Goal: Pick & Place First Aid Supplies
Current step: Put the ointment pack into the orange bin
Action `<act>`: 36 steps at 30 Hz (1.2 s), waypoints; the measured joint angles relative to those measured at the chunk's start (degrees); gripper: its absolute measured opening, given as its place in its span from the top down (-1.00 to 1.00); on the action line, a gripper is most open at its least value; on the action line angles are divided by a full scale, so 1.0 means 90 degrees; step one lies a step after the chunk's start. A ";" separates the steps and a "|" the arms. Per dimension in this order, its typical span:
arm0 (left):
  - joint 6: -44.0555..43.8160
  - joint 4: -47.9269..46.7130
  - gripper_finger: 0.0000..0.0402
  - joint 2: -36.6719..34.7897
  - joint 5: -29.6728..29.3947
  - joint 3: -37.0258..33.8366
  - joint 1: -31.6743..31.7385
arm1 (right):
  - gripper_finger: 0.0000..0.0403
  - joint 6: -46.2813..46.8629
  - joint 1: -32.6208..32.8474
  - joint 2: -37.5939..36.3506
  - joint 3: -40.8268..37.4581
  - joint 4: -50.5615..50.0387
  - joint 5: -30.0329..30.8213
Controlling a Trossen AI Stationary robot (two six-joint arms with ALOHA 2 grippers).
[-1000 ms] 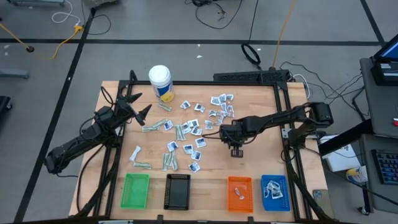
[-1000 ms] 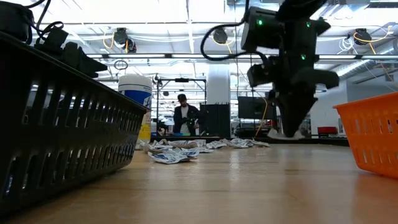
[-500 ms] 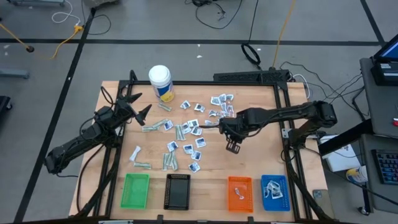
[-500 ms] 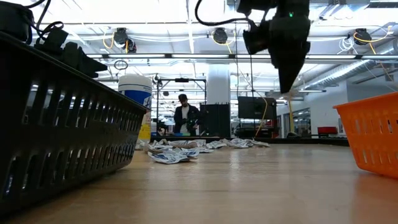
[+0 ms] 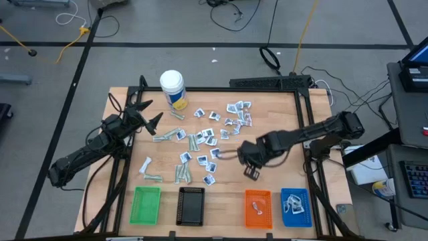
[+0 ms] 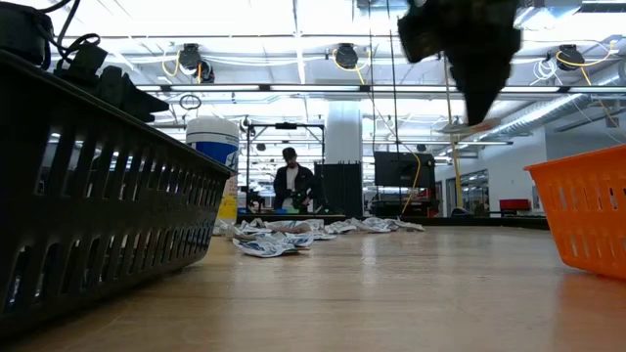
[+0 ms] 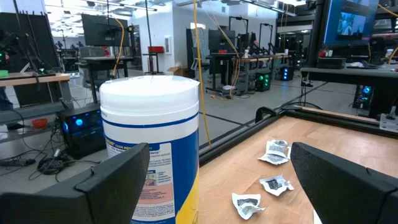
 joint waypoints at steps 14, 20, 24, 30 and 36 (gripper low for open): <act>0.0000 0.0002 -0.98 0.0000 0.0000 0.0002 -0.0002 | 1.00 0.2513 0.2064 0.0000 -0.0001 0.0664 -0.0022; 0.0000 0.0000 -0.98 0.0000 0.0000 0.0002 -0.0001 | 1.00 0.3054 0.2589 0.0007 -0.0002 0.0838 -0.0006; 0.0000 0.0001 -0.98 0.0000 0.0000 0.0001 -0.0002 | 1.00 0.3080 0.2767 0.0227 -0.0002 0.0838 0.0194; 0.0000 0.0000 -0.98 0.0000 0.0000 0.0001 -0.0001 | 1.00 0.2923 0.2910 0.0754 -0.0012 0.1152 0.0315; 0.0000 0.0000 -0.98 0.0000 0.0000 0.0002 -0.0002 | 1.00 0.2682 0.2954 0.1206 -0.0012 0.1245 0.0313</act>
